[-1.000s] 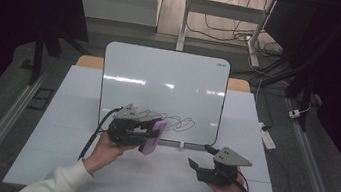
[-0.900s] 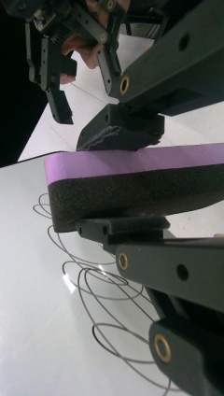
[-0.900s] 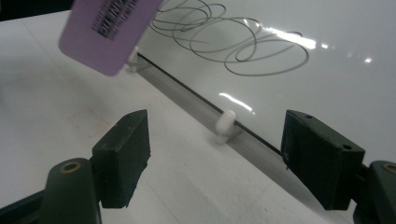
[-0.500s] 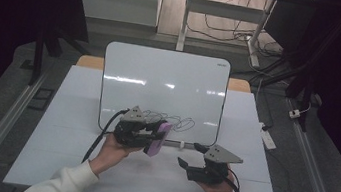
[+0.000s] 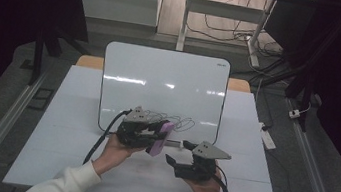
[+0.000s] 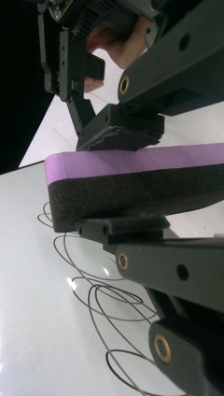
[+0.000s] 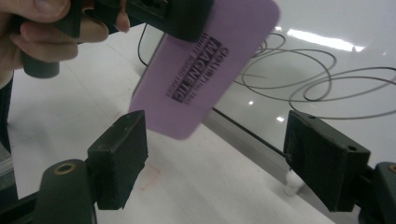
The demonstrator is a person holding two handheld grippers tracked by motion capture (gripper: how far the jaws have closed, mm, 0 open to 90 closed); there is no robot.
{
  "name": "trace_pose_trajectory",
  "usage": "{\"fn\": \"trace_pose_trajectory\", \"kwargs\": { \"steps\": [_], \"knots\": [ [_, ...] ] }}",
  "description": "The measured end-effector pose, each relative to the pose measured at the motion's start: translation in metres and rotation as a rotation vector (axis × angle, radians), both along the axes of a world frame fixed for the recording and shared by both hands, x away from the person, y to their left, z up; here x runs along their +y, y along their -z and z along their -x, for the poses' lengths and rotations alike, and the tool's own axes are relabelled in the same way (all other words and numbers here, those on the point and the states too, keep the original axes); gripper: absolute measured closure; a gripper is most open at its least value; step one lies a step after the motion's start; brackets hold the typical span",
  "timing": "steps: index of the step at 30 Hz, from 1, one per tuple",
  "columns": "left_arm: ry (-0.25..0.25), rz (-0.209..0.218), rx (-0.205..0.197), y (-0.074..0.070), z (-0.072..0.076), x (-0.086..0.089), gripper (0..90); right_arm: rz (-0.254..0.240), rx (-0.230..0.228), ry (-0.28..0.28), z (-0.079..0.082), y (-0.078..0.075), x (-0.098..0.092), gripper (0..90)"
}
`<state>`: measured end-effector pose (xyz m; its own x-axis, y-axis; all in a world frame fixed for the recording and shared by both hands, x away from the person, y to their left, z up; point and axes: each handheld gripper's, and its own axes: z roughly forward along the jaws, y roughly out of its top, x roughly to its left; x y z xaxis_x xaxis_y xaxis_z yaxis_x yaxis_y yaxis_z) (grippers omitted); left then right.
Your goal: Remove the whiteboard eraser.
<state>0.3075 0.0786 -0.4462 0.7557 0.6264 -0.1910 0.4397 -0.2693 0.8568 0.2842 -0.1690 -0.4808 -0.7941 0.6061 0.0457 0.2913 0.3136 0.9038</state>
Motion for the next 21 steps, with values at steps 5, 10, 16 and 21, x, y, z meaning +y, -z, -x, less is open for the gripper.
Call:
{"fn": "trace_pose_trajectory", "kwargs": {
  "steps": [5, 10, 16, 21],
  "knots": [
    [-0.003, 0.004, -0.004, 0.0, 0.0, -0.002, 59.2, -0.021, 0.01, 0.0, -0.002, 0.0, 0.011, 21.1],
    [-0.003, 0.008, -0.013, 0.0, 0.001, -0.004, 59.2, -0.048, 0.046, 0.017, -0.007, 0.003, 0.022, 20.4],
    [-0.003, 0.011, -0.02, 0.0, 0.002, -0.005, 59.2, -0.072, 0.082, 0.017, -0.011, 0.007, 0.031, 20.9],
    [0.0, 0.016, -0.021, 0.0, 0.004, -0.006, 59.3, -0.09, 0.079, 0.012, -0.012, 0.007, 0.035, 27.5]
  ]
}}
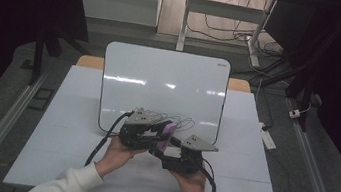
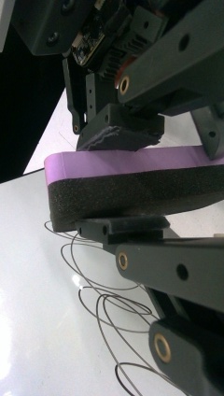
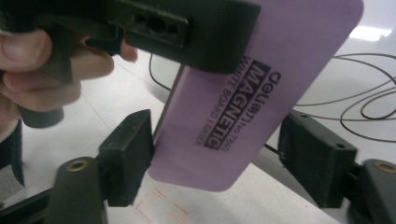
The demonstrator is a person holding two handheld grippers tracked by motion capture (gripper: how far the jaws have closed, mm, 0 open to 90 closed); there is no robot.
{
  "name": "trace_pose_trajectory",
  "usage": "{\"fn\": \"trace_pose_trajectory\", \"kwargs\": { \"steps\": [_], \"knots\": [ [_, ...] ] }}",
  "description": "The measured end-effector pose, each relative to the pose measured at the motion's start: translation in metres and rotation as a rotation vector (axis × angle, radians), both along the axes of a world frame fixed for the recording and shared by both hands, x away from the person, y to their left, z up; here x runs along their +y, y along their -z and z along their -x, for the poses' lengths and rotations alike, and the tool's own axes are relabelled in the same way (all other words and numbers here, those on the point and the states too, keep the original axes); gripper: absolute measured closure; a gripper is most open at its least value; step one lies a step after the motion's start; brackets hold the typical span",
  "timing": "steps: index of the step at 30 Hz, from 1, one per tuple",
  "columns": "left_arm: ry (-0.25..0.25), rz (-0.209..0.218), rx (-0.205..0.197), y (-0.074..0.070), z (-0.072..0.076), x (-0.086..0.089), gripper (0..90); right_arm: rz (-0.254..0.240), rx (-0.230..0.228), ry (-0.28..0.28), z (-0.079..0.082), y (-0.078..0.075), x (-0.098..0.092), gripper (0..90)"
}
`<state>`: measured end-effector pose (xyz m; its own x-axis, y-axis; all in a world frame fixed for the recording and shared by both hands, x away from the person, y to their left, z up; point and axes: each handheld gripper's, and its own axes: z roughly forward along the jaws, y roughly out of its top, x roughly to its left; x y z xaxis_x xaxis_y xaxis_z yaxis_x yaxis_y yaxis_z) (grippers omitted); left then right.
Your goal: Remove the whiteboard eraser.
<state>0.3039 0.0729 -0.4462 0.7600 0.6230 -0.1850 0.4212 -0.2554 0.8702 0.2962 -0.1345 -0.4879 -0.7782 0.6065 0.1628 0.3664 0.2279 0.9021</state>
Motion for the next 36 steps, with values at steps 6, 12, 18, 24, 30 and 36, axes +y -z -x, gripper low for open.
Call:
{"fn": "trace_pose_trajectory", "kwargs": {
  "steps": [6, 12, 18, 24, 30, 36],
  "knots": [
    [-0.003, 0.002, 0.0, 0.0, 0.001, 0.001, 59.9, -0.007, -0.012, 0.025, 0.001, -0.001, -0.003, 33.0],
    [-0.002, -0.003, 0.005, 0.002, 0.003, -0.001, 61.2, 0.001, -0.019, 0.025, 0.0, -0.001, -0.005, 33.5],
    [0.019, 0.009, 0.011, 0.002, 0.005, -0.004, 61.5, -0.015, -0.009, 0.027, -0.001, -0.001, -0.007, 34.9],
    [0.015, 0.022, 0.013, 0.001, 0.004, -0.001, 61.0, 0.002, -0.041, 0.036, 0.0, -0.005, -0.009, 37.7],
    [0.001, 0.038, 0.013, -0.001, 0.004, 0.005, 44.1, 0.033, -0.052, 0.041, -0.001, -0.006, -0.011, 38.5],
    [-0.013, 0.016, 0.007, -0.004, 0.011, 0.032, 34.7, 0.056, -0.065, 0.05, -0.004, -0.007, -0.018, 38.6]
  ]
}}
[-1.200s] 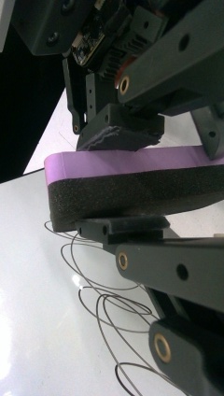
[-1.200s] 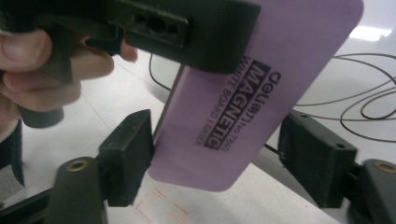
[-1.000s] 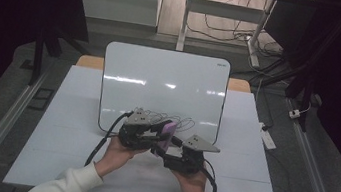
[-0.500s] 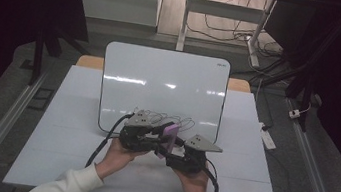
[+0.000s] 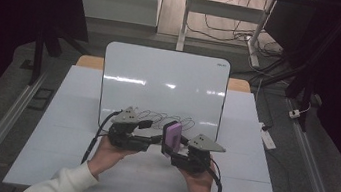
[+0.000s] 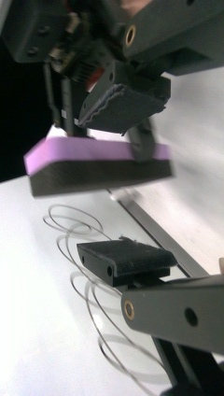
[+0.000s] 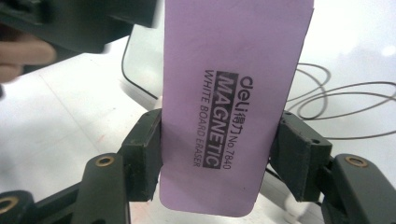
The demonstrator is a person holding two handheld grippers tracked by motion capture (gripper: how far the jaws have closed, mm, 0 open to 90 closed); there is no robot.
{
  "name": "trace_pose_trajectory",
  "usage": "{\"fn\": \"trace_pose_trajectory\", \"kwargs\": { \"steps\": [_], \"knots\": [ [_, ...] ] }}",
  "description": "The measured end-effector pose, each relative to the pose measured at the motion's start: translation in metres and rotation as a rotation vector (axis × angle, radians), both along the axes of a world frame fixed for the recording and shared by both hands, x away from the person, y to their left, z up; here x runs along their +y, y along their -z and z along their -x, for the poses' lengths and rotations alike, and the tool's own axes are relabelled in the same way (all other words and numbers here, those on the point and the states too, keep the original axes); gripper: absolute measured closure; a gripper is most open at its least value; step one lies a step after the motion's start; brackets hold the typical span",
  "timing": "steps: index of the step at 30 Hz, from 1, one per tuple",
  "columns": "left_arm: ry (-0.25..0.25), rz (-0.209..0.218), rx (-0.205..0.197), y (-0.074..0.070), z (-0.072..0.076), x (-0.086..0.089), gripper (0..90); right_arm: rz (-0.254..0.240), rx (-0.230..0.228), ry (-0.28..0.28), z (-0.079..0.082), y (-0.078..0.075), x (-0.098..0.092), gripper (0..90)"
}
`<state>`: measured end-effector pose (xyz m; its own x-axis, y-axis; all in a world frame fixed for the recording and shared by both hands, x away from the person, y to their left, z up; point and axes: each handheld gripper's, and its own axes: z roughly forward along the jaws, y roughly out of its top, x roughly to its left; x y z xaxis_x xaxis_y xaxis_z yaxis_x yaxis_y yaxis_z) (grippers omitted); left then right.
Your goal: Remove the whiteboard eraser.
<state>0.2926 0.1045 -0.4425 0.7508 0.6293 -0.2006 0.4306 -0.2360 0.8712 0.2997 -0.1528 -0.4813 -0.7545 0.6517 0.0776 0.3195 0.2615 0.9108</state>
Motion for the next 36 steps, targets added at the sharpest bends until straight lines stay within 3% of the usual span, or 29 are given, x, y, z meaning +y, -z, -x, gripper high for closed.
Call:
{"fn": "trace_pose_trajectory", "kwargs": {
  "steps": [8, 14, 18, 24, 36],
  "knots": [
    [-0.065, -0.066, 0.034, 0.017, 0.023, 0.057, 31.6, 0.017, -0.024, 0.02, -0.002, -0.004, -0.009, 38.8],
    [-0.118, -0.059, 0.066, 0.027, 0.042, 0.101, 29.4, 0.018, -0.036, 0.023, -0.005, -0.006, -0.012, 38.8],
    [-0.146, -0.052, 0.094, 0.036, 0.05, 0.121, 27.2, 0.034, -0.04, 0.027, -0.006, -0.007, -0.014, 38.8],
    [-0.162, -0.074, 0.118, 0.047, 0.057, 0.132, 26.7, 0.051, -0.057, 0.032, -0.008, -0.008, -0.017, 38.8],
    [-0.201, -0.065, 0.141, 0.056, 0.06, 0.146, 26.5, 0.059, -0.062, 0.061, -0.013, -0.015, -0.026, 39.1]
  ]
}}
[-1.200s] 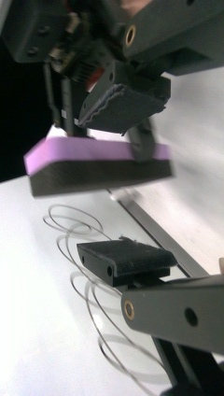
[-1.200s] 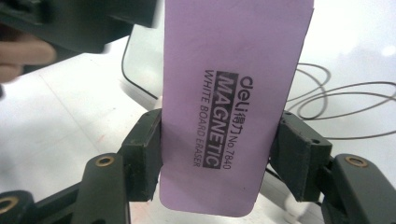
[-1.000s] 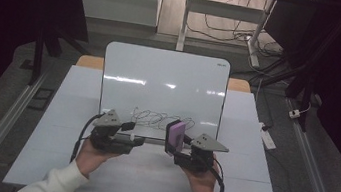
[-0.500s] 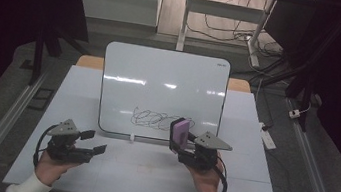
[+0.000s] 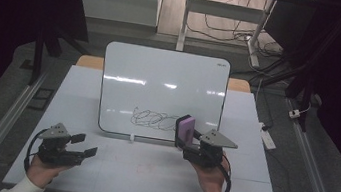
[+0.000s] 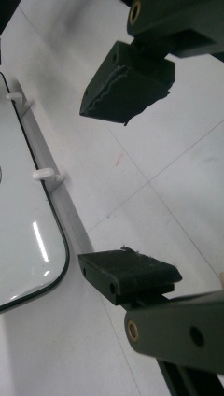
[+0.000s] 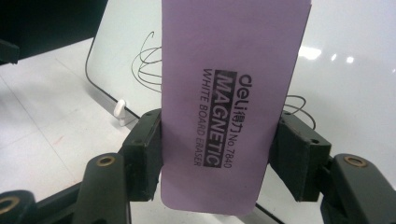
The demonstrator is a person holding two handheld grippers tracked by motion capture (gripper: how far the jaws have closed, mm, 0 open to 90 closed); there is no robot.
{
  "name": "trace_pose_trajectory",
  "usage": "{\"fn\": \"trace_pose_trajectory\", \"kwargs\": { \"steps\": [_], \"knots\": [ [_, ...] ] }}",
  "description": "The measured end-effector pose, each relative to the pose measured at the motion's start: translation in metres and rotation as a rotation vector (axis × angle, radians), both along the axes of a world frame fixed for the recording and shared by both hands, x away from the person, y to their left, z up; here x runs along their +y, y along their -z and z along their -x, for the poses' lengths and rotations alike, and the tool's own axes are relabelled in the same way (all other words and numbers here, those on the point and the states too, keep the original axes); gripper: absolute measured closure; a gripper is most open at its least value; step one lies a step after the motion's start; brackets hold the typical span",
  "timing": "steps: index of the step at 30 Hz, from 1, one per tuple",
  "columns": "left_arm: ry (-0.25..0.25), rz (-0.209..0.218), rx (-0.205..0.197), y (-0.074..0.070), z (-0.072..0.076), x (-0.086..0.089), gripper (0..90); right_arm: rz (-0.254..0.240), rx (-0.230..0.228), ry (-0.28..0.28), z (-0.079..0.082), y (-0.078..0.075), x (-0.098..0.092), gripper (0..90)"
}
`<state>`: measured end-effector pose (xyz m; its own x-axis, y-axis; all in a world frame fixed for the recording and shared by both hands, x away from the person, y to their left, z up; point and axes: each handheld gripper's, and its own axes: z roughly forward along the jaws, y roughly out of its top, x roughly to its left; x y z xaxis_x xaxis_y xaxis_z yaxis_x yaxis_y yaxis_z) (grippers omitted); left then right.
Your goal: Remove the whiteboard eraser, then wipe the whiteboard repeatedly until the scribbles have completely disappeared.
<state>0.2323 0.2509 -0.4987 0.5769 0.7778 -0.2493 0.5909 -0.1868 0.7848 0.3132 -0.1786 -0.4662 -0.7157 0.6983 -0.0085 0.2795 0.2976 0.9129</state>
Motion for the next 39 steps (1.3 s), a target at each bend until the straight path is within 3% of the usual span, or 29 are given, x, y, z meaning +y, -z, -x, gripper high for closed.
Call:
{"fn": "trace_pose_trajectory", "kwargs": {
  "steps": [5, 13, 22, 30, 34, 39],
  "knots": [
    [-0.001, 0.003, 0.013, 0.003, -0.003, 0.0, 26.5, 0.047, -0.032, -0.002, -0.002, -0.002, 0.004, 39.3],
    [-0.005, 0.016, 0.02, 0.004, -0.004, 0.002, 26.5, 0.068, -0.071, 0.036, -0.009, -0.009, 0.001, 39.4],
    [-0.01, 0.019, 0.015, 0.004, -0.003, 0.003, 26.7, 0.11, -0.095, 0.147, -0.026, -0.021, -0.01, 39.4],
    [-0.009, 0.016, 0.022, 0.005, -0.004, 0.002, 27.0, 0.142, -0.092, 0.194, -0.033, -0.021, -0.013, 39.4],
    [-0.007, 0.019, 0.017, 0.004, -0.004, 0.001, 27.0, 0.176, -0.071, 0.214, -0.038, -0.018, -0.006, 39.4],
    [-0.008, 0.023, 0.019, 0.004, -0.004, 0.001, 27.0, 0.26, -0.059, 0.17, -0.044, -0.006, 0.024, 39.8]
  ]
}}
